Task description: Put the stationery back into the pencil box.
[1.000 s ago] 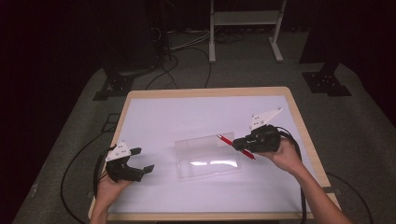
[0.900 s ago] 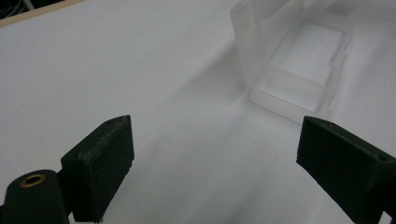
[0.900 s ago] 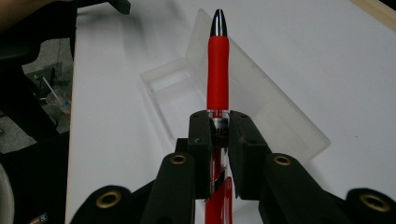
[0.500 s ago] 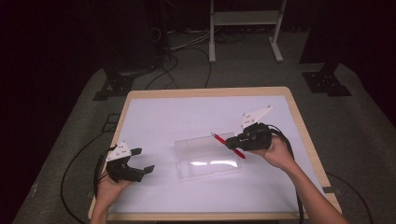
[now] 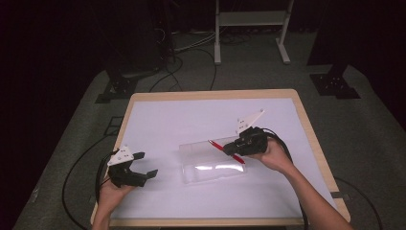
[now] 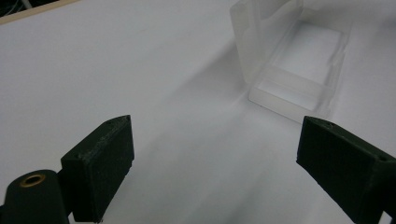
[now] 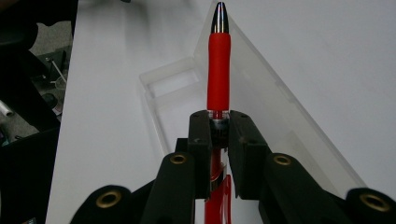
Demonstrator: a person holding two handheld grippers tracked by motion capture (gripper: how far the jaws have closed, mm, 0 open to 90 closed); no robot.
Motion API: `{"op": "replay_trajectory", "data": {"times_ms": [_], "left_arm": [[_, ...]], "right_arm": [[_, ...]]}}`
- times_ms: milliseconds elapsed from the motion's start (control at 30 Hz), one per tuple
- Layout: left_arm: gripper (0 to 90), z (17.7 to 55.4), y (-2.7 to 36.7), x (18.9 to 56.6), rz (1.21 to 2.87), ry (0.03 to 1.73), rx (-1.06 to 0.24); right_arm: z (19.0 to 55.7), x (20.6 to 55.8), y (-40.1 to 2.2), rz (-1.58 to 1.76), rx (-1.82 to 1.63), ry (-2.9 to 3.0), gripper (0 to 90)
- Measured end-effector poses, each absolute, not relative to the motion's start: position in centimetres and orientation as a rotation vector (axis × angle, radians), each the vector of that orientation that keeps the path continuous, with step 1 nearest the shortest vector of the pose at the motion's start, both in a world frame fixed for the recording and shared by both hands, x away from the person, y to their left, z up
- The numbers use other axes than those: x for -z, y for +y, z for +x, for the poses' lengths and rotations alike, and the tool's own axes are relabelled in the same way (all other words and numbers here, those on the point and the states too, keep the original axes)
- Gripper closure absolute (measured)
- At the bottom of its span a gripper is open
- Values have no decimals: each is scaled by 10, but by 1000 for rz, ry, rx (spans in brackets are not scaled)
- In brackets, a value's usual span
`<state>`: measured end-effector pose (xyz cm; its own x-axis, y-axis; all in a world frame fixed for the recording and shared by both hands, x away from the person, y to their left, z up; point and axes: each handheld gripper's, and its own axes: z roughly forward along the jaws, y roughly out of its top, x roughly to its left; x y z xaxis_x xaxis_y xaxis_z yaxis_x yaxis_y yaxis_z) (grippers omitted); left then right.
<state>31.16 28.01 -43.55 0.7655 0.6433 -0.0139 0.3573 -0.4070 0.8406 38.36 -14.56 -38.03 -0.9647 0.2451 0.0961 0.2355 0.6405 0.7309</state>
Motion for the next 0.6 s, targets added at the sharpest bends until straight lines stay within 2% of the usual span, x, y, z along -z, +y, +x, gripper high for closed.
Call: {"op": "replay_trajectory", "data": {"times_ms": [600], "left_arm": [[105, 311, 282, 435, 2030, 754, -392]], "right_arm": [[390, 396, -134, 387, -1212, 2885, 788]]}}
